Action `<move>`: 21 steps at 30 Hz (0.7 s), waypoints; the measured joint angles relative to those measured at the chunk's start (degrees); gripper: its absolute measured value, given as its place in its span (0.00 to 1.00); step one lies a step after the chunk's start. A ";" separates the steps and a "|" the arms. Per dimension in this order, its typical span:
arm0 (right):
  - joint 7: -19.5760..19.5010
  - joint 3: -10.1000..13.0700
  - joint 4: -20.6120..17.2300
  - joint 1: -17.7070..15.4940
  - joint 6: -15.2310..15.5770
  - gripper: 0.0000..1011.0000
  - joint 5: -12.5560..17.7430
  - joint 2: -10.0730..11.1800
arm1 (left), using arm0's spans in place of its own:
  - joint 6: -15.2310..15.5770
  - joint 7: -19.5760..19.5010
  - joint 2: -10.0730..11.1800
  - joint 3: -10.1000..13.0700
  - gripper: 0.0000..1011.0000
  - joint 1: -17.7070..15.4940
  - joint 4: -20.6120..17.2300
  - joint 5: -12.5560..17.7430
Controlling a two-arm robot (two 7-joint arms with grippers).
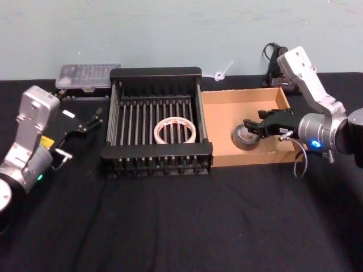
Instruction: Pick up the white tape and place it into the black box , Pick up the silver tape and place it into the brown box.
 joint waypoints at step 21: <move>0.00 0.00 -0.07 -0.04 0.00 0.99 0.06 0.03 | 0.00 0.00 0.00 0.00 0.99 0.00 0.00 0.00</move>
